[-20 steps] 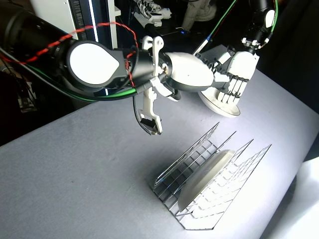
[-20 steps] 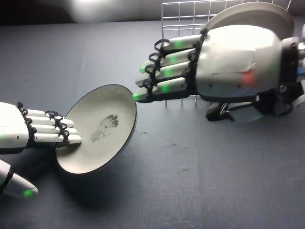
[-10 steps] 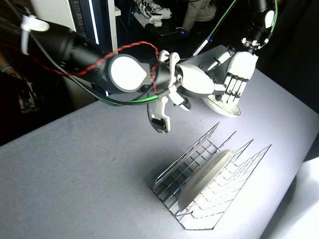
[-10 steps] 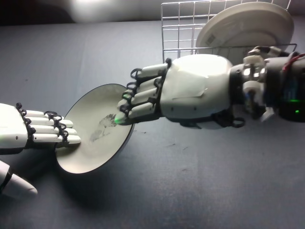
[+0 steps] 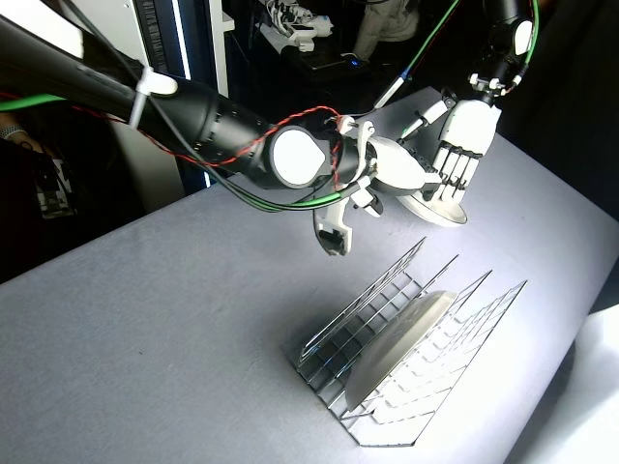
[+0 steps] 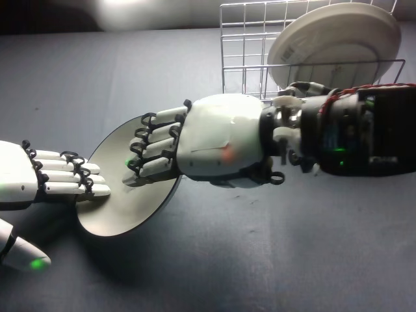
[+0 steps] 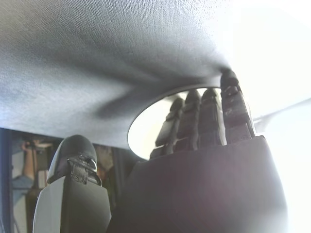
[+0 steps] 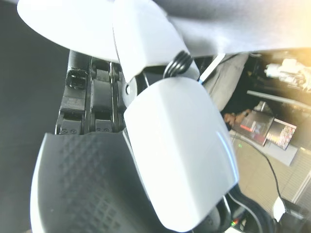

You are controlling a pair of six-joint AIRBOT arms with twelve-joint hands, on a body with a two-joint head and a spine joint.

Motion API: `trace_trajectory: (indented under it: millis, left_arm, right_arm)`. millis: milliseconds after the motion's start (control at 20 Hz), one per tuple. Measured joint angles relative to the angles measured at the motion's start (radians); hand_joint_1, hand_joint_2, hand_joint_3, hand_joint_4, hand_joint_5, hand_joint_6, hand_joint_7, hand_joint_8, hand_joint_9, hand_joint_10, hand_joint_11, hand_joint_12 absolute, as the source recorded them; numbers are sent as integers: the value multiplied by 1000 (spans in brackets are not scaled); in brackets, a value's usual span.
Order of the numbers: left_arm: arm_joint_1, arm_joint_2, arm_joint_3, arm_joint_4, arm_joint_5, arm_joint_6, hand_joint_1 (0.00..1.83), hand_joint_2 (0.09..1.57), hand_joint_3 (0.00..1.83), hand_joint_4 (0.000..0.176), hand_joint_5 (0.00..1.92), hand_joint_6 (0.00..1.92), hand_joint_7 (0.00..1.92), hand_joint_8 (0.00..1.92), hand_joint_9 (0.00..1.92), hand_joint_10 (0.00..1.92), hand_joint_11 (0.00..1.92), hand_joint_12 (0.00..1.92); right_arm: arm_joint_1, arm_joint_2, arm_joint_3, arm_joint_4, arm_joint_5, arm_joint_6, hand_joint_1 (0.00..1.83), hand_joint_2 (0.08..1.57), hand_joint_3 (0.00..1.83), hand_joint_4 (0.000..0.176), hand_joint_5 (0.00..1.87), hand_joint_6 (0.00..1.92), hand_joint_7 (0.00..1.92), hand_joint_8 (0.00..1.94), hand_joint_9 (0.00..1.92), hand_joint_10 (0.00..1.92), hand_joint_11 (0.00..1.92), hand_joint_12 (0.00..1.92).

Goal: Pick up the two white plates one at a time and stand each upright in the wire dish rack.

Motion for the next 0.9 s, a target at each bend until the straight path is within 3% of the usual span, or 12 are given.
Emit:
trace_trajectory:
  millis: [50, 350, 400, 550, 900]
  left_arm:
    - [-1, 0, 0, 1, 0, 0, 0, 1100, 0, 0, 56, 14, 29, 10, 0, 0, 0, 0]
    - [-6, -3, 6, 8, -3, -3, 0, 1109, 0, 0, 45, 1, 22, 0, 0, 0, 0, 0]
    - [-6, -4, 6, 8, -4, -4, 0, 1105, 0, 0, 48, 2, 25, 1, 0, 0, 0, 0]
    - [-6, -4, 6, 8, -4, -4, 0, 1117, 0, 0, 18, 0, 3, 0, 0, 0, 0, 0]
    - [-7, -4, 8, 8, -5, -4, 0, 1114, 0, 0, 9, 4, 0, 0, 0, 0, 0, 0]
  right_arm:
    - [-8, -20, 18, -3, -5, 0, 1609, 1121, 0, 0, 298, 3, 219, 3, 185, 7, 0, 945]
    - [-33, -107, 117, -3, 0, 0, 1539, 1127, 2, 0, 311, 2, 223, 0, 249, 10, 0, 962]
    - [-39, -123, 136, -3, 6, 0, 1580, 1121, 0, 0, 372, 5, 277, 2, 303, 9, 19, 1087]
    - [-40, -153, 170, 0, 22, 0, 1564, 1115, 0, 0, 378, 5, 286, 3, 318, 11, 9, 1092]
    - [-40, -185, 196, 5, 44, -2, 1571, 1100, 0, 0, 502, 10, 423, 5, 474, 16, 226, 1068]
